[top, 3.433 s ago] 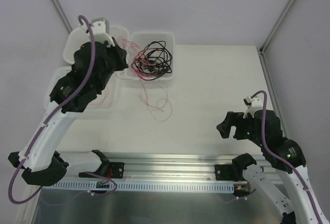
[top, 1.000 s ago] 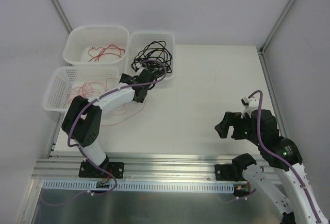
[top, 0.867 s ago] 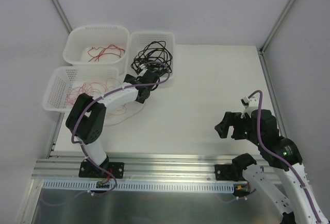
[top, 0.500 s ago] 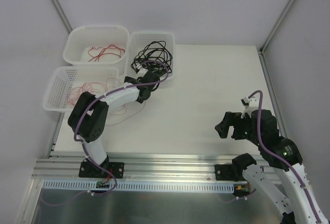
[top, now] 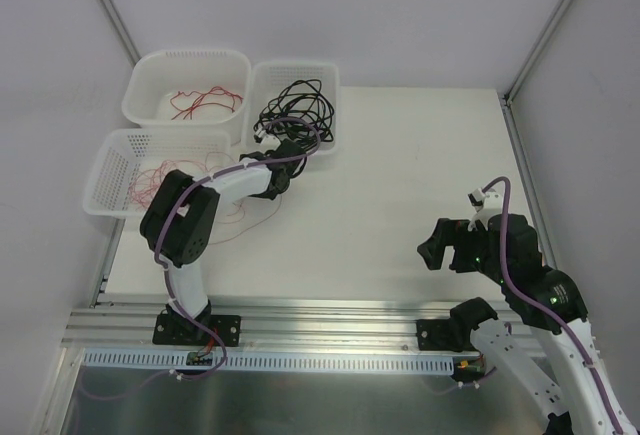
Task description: Untangle the cables
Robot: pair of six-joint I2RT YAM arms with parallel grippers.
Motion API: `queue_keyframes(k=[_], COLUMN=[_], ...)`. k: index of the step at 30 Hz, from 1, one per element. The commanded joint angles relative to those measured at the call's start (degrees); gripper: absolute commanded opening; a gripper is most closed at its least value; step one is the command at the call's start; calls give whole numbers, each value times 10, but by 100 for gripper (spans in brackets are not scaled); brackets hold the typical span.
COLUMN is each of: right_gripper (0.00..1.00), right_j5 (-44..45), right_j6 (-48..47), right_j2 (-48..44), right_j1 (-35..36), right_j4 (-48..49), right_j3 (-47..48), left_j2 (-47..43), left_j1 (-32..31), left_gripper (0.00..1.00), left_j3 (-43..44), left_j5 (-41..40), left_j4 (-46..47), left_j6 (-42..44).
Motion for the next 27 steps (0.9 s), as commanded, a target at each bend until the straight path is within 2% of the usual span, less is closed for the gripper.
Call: queue_keyframes(k=[1, 6, 9, 10, 13, 19, 27], right_gripper=[99, 100, 99, 100, 100, 100, 100], right_j5=[9, 11, 8, 7, 9, 8, -2], right_j6=[-3, -3, -2, -2, -2, -2, -1], right_j2=[-6, -6, -3, -2, -3, 0, 18], right_j1=[2, 2, 1, 1, 1, 1, 2], right_j4=[-6, -7, -5, -5, -8, -4, 13], right_j3=[4, 4, 5, 7, 9, 7, 6], left_j2=[5, 3, 6, 6, 4, -46, -213], left_j1=[14, 21, 21, 20, 21, 12, 4], left_gripper=[50, 38, 26, 17, 1, 0, 0], left_j3=[24, 24, 27, 26, 27, 20, 49], left_j5=[-4, -1, 1, 1, 4, 32, 101], left_j4=[-7, -7, -7, -6, -7, -8, -34], left_j6=[-14, -14, -9, -8, -3, 28, 74])
